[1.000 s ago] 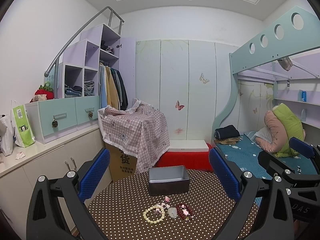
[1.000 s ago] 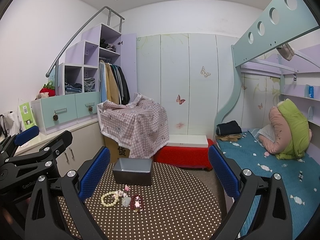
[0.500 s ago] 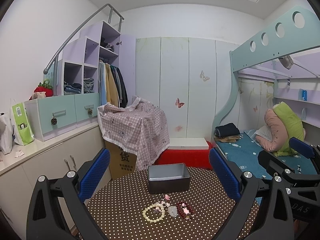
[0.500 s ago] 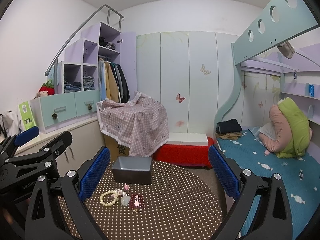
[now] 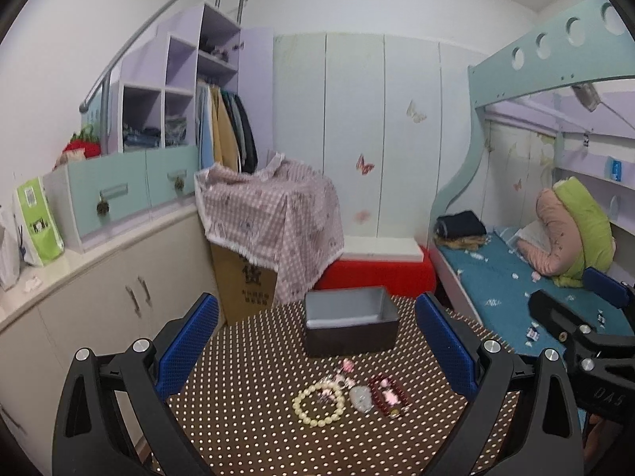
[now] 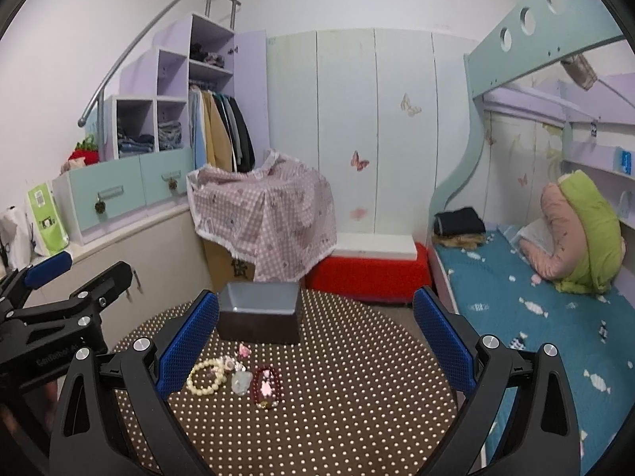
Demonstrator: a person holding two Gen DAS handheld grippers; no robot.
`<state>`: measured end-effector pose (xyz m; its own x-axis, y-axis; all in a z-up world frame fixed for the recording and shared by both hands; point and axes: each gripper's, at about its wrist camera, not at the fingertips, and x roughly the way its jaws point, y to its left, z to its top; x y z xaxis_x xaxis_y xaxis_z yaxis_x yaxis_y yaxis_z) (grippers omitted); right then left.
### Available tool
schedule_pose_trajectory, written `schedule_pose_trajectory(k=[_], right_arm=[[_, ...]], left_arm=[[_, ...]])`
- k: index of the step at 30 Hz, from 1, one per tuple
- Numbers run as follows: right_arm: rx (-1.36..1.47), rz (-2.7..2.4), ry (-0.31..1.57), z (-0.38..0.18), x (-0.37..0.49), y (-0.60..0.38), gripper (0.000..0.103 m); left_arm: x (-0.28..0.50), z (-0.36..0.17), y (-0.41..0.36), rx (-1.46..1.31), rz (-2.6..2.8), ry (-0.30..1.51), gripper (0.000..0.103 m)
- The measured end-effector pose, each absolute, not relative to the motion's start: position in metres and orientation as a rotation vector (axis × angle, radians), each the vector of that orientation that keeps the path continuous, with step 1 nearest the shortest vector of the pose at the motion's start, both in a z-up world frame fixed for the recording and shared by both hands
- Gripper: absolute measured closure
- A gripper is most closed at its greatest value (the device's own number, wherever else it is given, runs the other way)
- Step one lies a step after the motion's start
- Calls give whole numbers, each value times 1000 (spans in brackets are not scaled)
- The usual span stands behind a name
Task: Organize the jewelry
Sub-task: 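Grasp the cream bead bracelet with the left gripper while the right grasps the red bead bracelet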
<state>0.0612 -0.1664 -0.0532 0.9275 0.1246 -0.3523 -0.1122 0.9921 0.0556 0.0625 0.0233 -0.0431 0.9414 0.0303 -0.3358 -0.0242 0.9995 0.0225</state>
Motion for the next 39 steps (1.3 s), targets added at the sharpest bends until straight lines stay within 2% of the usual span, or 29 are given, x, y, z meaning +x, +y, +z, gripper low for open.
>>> schedule_pose_trajectory(k=[17, 19, 27, 29, 30, 31, 32, 38, 39], right_arm=[[-65, 126, 734, -172, 158, -151, 8], [-81, 127, 763, -183, 165, -149, 8], [-115, 142, 842, -209, 186, -144, 8], [-122, 147, 854, -212, 189, -142, 8], [-128, 151, 863, -215, 191, -140, 8], [-130, 154, 871, -217, 193, -139, 8], [-134, 157, 881, -219, 195, -138, 8], [-161, 192, 925, -229, 203, -125, 10], [-162, 202, 935, -231, 204, -122, 23]], left_arm=[[160, -190, 76, 6, 119, 831, 8], [168, -200, 75, 19, 126, 874, 20], [181, -217, 85, -30, 104, 932, 42], [184, -217, 86, -28, 87, 929, 54], [185, -216, 85, -23, 82, 925, 67], [186, -216, 84, -16, 74, 924, 86], [186, -217, 83, -10, 72, 924, 95], [178, -215, 83, -35, 36, 907, 95], [177, -214, 82, -37, 29, 901, 95]])
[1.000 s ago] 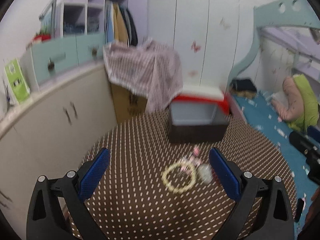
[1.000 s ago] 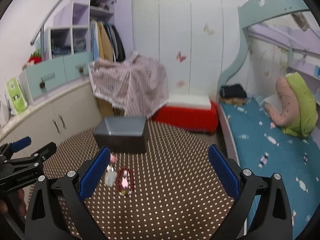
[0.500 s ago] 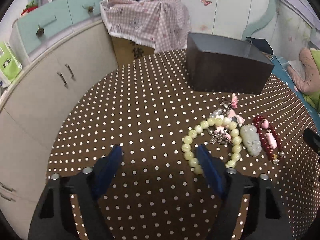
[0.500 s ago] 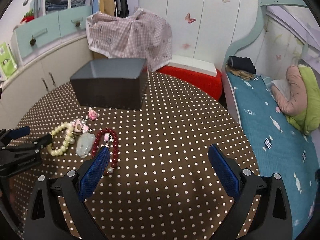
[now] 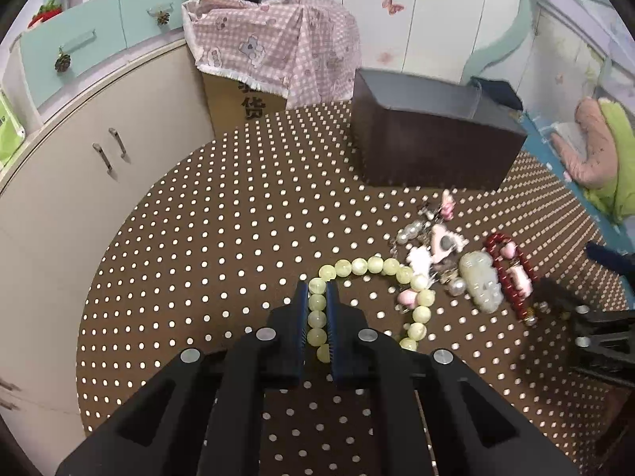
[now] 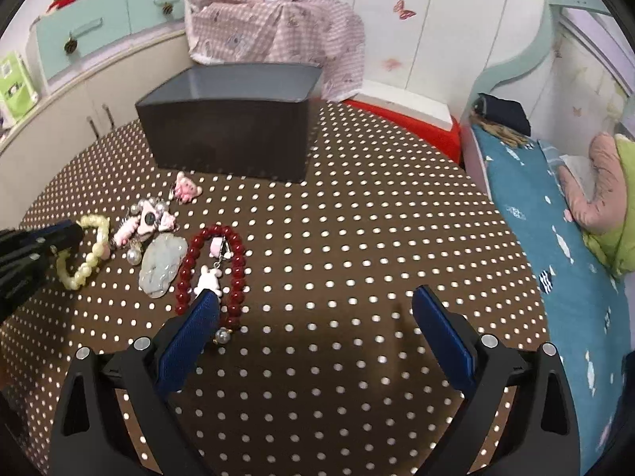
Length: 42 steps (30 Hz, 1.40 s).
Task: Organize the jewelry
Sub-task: 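Grasp the cream bead bracelet with the left gripper while the right grasps the red bead bracelet, then carry both bracelets into the grey metal box and open both grippers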
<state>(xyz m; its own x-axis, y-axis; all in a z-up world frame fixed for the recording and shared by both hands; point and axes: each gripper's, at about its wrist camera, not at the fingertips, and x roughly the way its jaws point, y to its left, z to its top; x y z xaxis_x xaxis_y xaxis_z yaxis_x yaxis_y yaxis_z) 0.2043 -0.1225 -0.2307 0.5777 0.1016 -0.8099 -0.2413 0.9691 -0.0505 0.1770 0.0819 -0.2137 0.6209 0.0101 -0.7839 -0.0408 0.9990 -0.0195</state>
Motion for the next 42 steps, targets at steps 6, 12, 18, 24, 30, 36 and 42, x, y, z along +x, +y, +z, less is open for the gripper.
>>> schedule_pose_trajectory(k=[6, 12, 18, 24, 30, 36, 42], right_arm=[[-168, 233, 958, -231, 210, -113, 47], [-114, 374, 999, -228, 212, -103, 93], [-48, 410, 971, -211, 211, -103, 95], [-48, 446, 871, -167, 200, -99, 95], [-56, 458, 774, -116, 204, -101, 95], [-27, 433, 696, -72, 239, -111, 95], [-10, 406, 699, -77, 287, -104, 95]], left_arm=[[171, -202, 83, -62, -17, 866, 95], [169, -190, 81, -99, -75, 849, 95], [167, -167, 78, -108, -133, 808, 95], [164, -130, 68, -106, -211, 732, 95], [173, -93, 59, -104, -286, 671, 95], [205, -59, 49, -55, -310, 614, 95], [254, -66, 44, -24, -285, 651, 95]])
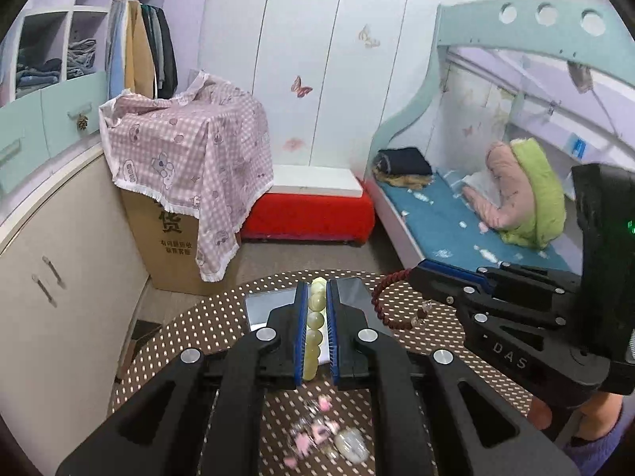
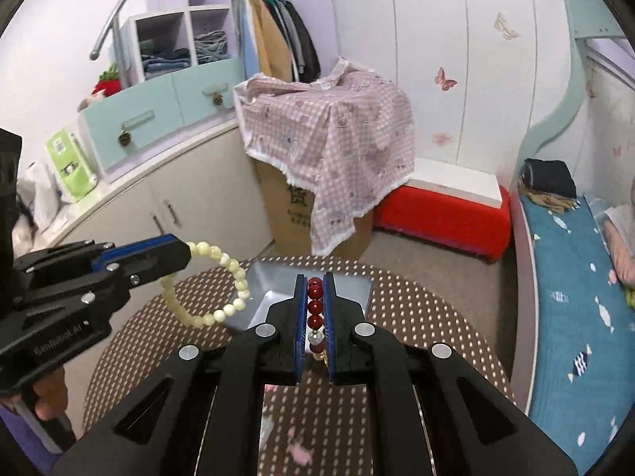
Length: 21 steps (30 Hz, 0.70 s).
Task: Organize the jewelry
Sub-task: 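Carry both bracelets into the grey metal box and open both grippers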
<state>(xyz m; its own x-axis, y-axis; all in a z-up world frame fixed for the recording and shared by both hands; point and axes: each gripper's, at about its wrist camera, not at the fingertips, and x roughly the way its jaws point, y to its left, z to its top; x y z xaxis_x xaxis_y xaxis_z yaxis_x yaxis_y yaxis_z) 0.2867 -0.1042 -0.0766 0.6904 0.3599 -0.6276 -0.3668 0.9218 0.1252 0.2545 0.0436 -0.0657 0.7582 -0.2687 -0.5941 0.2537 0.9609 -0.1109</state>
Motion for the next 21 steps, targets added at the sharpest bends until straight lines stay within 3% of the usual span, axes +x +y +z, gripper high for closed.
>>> schedule_pose_trajectory(k=[11, 19, 20, 21], right_arm=[[0, 382, 833, -157, 330, -93, 95], [24, 388, 874, -182, 329, -98, 94], [29, 388, 868, -181, 328, -99, 94], [34, 383, 862, -181, 326, -101, 92]], left_arm=[[303, -143, 37, 21, -196, 791, 95], [305, -158, 36, 60, -160, 792, 93], [304, -158, 36, 63, -150, 787, 91], [302, -157, 36, 68, -136, 776, 79]])
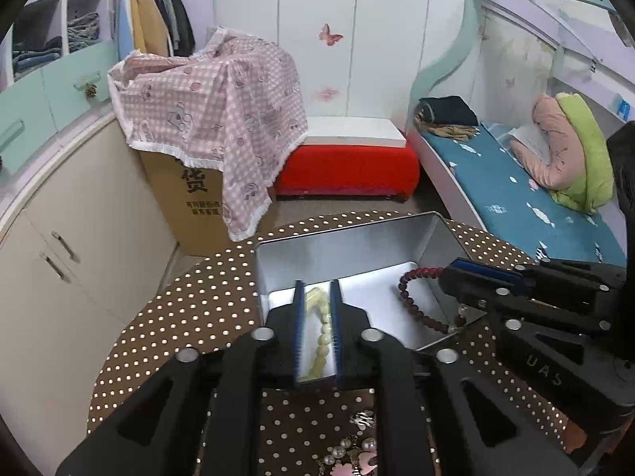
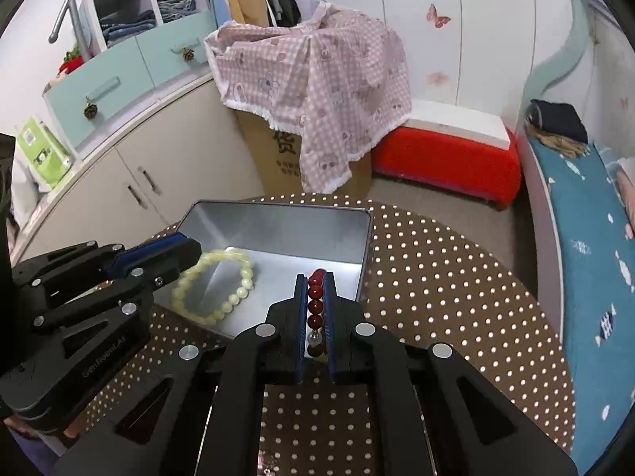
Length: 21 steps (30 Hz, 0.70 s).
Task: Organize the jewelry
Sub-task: 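Carry both bracelets into the grey metal box and open both grippers, then move the left gripper back toward the remaining jewelry on the table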
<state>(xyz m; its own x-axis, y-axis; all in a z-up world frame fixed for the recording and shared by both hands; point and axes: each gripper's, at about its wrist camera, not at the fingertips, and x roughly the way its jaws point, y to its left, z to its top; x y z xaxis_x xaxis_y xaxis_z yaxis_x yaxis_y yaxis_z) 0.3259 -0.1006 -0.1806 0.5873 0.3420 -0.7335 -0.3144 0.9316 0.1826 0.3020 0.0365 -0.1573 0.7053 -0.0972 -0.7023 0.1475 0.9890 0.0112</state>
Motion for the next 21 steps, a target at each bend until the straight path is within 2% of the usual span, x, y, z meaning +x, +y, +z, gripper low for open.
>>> schedule_pose_trajectory(k=[1, 3, 5, 6, 7, 8, 10, 15, 21], right_arm=[[36, 380, 862, -180, 325, -101, 92], [46, 383, 850, -177, 322, -103, 92], [43, 375, 841, -172, 316, -105, 87], [49, 376, 831, -168, 312, -106, 81], [52, 372, 818, -164, 307, -108, 61], [53, 364, 800, -159, 302, -109, 48], [42, 352, 751, -144, 288, -114, 48], [18, 325, 650, -108, 245, -121, 46], [-1, 298, 578, -83, 195, -127, 41]], left_arm=[[299, -157, 36, 76, -122, 765, 66], [293, -154, 36, 88, -94, 739, 53], [284, -147, 37, 94, -79, 705, 49], [280, -145, 37, 97, -70, 693, 42], [274, -140, 37, 106, -47, 668, 37], [270, -137, 38, 112, -34, 653, 36], [256, -125, 40, 108, -16, 615, 28], [216, -101, 50, 68, 15, 532, 19], [168, -88, 53, 50, 41, 478, 14]])
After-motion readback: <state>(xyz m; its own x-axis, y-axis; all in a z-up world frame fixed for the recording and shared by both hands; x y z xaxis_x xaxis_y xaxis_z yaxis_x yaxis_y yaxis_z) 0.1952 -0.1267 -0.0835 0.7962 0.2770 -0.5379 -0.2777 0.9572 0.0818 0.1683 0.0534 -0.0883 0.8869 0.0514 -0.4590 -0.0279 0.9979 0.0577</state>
